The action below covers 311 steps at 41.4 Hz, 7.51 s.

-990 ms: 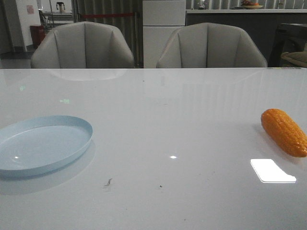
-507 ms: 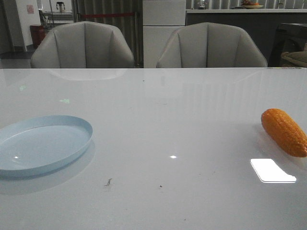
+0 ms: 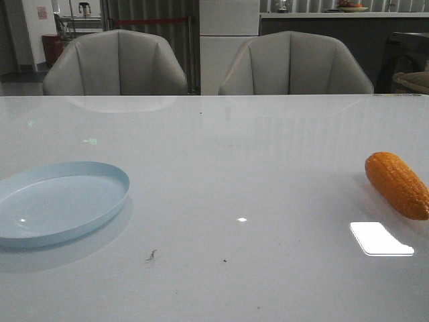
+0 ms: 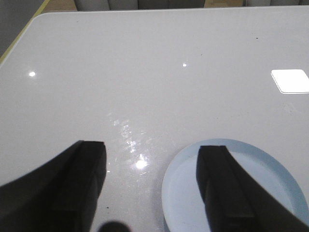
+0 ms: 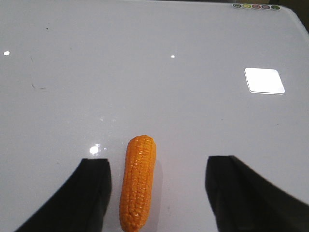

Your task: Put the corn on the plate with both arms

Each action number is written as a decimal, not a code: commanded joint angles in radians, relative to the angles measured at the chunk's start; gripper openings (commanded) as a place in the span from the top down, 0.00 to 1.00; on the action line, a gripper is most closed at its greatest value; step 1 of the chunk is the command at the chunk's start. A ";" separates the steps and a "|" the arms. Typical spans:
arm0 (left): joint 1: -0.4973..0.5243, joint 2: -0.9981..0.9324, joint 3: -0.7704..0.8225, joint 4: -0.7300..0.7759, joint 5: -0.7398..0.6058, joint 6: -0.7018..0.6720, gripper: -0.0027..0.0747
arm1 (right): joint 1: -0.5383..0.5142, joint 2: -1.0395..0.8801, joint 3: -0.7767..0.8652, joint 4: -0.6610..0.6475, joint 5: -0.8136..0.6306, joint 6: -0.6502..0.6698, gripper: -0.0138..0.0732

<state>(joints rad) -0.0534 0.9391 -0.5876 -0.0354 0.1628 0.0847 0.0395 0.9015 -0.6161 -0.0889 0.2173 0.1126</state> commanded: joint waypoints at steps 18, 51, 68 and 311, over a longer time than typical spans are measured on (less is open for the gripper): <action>0.003 0.193 -0.264 -0.052 0.300 -0.006 0.31 | -0.001 0.030 -0.031 -0.006 -0.058 -0.002 0.18; 0.003 0.901 -0.852 -0.054 0.802 -0.009 0.31 | -0.001 0.030 -0.031 -0.006 -0.050 -0.002 0.18; 0.003 0.986 -0.853 -0.054 0.780 -0.009 0.31 | -0.001 0.030 -0.031 -0.006 -0.051 -0.002 0.18; -0.084 0.319 -0.699 -0.073 0.220 0.098 0.47 | -0.001 0.030 -0.031 0.003 0.069 -0.002 0.18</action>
<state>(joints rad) -0.1320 1.4179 -1.4124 -0.0949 0.6109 0.1809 0.0395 0.9404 -0.6161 -0.0852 0.3410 0.1126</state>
